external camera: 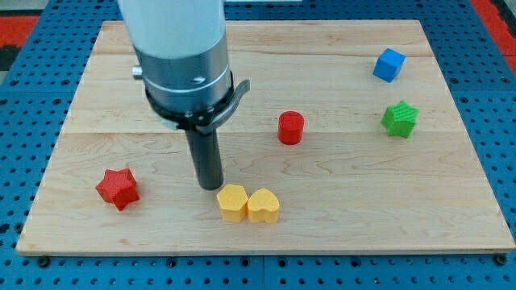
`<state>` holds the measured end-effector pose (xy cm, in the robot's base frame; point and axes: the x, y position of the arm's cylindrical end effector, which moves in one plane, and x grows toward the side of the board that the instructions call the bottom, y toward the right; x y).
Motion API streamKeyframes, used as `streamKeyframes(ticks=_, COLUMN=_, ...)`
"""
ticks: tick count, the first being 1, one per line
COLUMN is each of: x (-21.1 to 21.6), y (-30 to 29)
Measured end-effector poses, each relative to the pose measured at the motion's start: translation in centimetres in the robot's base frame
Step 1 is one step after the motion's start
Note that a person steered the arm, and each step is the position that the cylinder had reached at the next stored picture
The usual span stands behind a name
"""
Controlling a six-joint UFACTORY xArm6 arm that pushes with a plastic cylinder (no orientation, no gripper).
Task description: Move the blue cube closer to the red circle
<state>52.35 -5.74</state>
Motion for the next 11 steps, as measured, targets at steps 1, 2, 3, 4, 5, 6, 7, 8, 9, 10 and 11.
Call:
streamKeyframes(ticks=1, x=-0.1, y=7.5)
streamKeyframes(ticks=2, x=-4.3, y=12.8)
streamKeyframes(ticks=3, x=-10.7, y=13.0)
streamKeyframes(ticks=4, x=-14.8, y=20.6)
streamKeyframes(ticks=5, x=-14.5, y=29.3)
streamKeyframes(ticks=6, x=-16.0, y=34.0)
streamKeyframes(ticks=7, x=-19.9, y=33.2)
streamKeyframes(ticks=8, x=-22.6, y=28.7)
streamKeyframes(ticks=9, x=-22.8, y=24.9)
streamKeyframes(ticks=10, x=-22.7, y=20.1)
streamKeyframes(ticks=11, x=-21.4, y=16.3)
